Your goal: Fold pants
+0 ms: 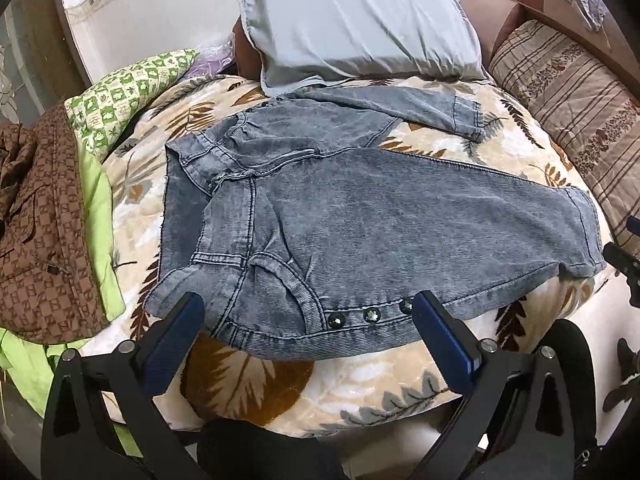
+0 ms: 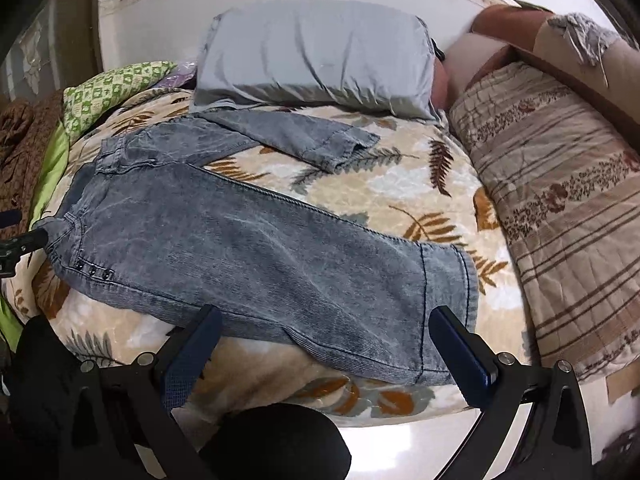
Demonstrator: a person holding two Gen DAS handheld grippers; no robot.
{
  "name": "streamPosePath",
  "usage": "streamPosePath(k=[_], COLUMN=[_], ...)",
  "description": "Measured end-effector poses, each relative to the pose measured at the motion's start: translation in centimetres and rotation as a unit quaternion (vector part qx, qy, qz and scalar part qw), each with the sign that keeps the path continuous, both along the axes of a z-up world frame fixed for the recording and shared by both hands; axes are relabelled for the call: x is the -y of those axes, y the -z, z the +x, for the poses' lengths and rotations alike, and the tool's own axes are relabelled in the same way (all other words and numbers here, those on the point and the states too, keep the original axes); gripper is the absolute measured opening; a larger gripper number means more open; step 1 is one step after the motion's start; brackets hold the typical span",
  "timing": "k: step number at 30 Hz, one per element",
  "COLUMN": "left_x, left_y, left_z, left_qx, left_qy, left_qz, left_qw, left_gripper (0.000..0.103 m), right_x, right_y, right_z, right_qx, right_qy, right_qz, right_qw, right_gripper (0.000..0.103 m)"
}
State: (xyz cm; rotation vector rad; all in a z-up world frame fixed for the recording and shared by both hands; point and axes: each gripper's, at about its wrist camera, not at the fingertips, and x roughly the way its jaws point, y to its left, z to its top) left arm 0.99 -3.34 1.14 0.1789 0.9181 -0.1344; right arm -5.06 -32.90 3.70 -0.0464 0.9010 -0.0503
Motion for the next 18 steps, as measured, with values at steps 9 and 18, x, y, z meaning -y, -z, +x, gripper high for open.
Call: streamPosePath(k=[9, 18], left_x=[0.5, 1.0], left_y=[0.4, 0.2], left_z=[-0.7, -0.5], left_qx=[0.011, 0.014], left_qy=[0.008, 0.005], left_qz=[0.012, 0.005], left_qw=[0.9998, 0.9999], left_gripper=[0.103, 0.103], right_x=[1.3, 1.4], right_y=[0.8, 0.5], right_z=[0.2, 0.0], right_qx=[-0.009, -0.003], right_qy=[0.012, 0.012], right_qz=[0.011, 0.012], right_qw=[1.000, 1.000], right_gripper=[0.103, 0.103])
